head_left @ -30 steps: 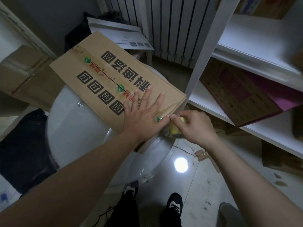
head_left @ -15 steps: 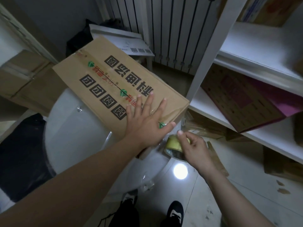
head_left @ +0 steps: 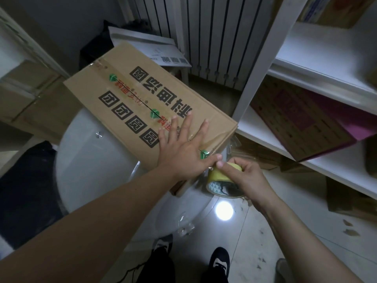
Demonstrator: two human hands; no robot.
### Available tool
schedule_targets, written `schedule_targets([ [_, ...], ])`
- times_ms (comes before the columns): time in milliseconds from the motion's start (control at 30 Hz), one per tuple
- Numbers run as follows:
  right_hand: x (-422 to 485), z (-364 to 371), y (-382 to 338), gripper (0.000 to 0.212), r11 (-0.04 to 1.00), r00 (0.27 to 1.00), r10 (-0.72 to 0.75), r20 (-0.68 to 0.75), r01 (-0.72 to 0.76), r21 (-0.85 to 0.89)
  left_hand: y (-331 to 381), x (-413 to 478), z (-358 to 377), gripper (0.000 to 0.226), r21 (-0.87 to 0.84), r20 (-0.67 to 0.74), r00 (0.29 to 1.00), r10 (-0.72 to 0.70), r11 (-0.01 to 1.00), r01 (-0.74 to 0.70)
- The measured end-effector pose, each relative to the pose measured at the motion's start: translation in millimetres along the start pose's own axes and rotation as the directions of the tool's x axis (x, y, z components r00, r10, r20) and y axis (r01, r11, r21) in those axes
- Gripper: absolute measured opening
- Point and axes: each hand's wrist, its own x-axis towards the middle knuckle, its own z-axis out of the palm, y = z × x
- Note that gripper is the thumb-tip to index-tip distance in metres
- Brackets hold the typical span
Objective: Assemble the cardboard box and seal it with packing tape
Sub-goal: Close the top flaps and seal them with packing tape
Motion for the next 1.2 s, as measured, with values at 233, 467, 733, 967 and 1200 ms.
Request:
schedule_targets([
  [233,4,5,21,0.052,0.945,0.985,-0.079,-0.154,0.025,-0.327,2,0,3,0.089,-0.001,-0.050,0.999,0.008,1.000,-0.008],
  [467,8,18,40,0.038,0.983,0.982,0.169,-0.085,-0.162,0.080,8,-1,1,0.090,0.036,-0.023,1.000,-0.014,0.999,0.015],
  [733,7,16,40,0.042,0.971,0.976,0.208,-0.059,-0.199,0.132,5,1,-1,0.093,0.016,0.033,0.999,-0.008,1.000,0.008],
  [967,-12,2,24,0.088,0.994,0.988,0.112,-0.107,-0.113,-0.003,-1,-5,-10,0.100,0.012,0.115,0.993,-0.018,1.000,0.017],
  [1200,-1,23,1,0.058,0.971,0.999,0.045,-0.031,-0.051,-0.233,-37,-19,-29,0.101,0.031,0.172,0.980,-0.099,0.995,0.096],
])
